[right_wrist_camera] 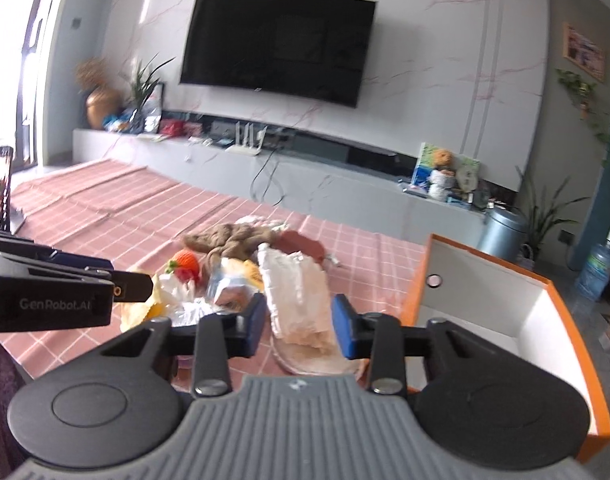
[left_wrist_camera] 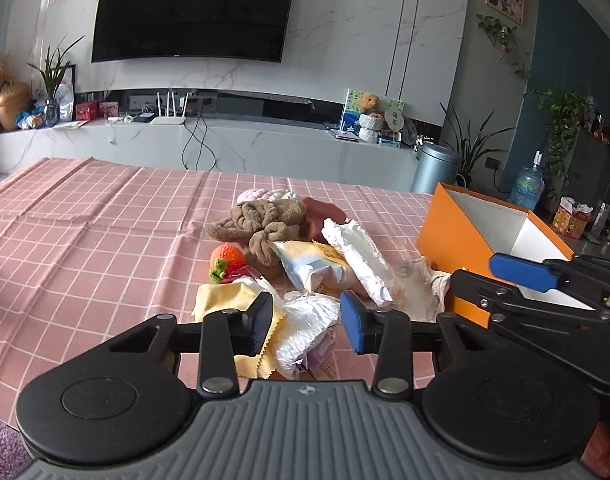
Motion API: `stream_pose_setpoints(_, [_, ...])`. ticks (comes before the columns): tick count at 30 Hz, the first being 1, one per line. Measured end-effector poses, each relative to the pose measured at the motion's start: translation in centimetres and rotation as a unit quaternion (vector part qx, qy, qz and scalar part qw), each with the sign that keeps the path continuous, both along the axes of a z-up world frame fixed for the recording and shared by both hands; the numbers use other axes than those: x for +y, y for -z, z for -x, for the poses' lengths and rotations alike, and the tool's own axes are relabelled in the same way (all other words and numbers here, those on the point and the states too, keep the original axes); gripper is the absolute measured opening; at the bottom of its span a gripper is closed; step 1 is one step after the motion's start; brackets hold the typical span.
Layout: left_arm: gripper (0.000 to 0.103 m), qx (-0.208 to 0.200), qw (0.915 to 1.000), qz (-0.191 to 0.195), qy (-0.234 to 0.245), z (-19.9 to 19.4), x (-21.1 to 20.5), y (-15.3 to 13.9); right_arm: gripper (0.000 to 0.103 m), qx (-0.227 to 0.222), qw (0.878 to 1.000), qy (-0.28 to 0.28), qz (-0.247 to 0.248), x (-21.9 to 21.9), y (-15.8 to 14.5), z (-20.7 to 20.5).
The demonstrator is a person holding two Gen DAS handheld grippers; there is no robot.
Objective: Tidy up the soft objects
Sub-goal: 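Grasp the yellow cloth with the left tool while the right tool approaches the plastic bag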
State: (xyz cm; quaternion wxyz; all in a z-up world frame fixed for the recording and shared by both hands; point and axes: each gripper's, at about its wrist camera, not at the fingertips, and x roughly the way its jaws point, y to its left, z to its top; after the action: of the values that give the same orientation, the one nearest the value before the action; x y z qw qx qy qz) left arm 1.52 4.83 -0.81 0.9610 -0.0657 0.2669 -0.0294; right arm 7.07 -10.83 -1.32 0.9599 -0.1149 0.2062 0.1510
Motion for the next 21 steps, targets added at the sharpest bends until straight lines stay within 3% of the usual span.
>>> stream_pose_setpoints(9, [0.046, 0.018, 0.9987, 0.044, 0.017, -1.3, 1.0, 1.1, 0.022, 0.037, 0.999, -0.03, 0.017, 1.0, 2.1, -2.5])
stream_pose_setpoints(11, [0.051, 0.02, 0.9983, 0.05, 0.022, -1.8, 0.8, 1.4, 0.019, 0.044, 0.998, -0.038, 0.018, 1.1, 2.6, -2.9])
stream_pose_setpoints(13, [0.058, 0.027, 0.9981, 0.052, 0.021, -2.5, 0.6, 1.7, 0.019, 0.052, 0.998, -0.043, 0.018, 1.2, 3.2, -3.4])
stream_pose_setpoints(18, [0.062, 0.041, 0.9979, 0.049, -0.001, -3.6, 0.8, 2.3, 0.02, 0.071, 0.996, -0.053, 0.002, 1.5, 4.0, -4.6])
stream_pose_setpoints(20, [0.066, 0.037, 0.9981, 0.04, -0.027, -3.6, 1.3, 2.2, 0.023, 0.076, 0.995, -0.058, -0.011, 1.7, 4.0, -5.1])
stream_pose_setpoints(21, [0.067, 0.042, 0.9975, 0.038, -0.042, -3.8, 1.8, 2.3, 0.03, 0.079, 0.995, -0.061, -0.018, 1.9, 4.0, -5.3])
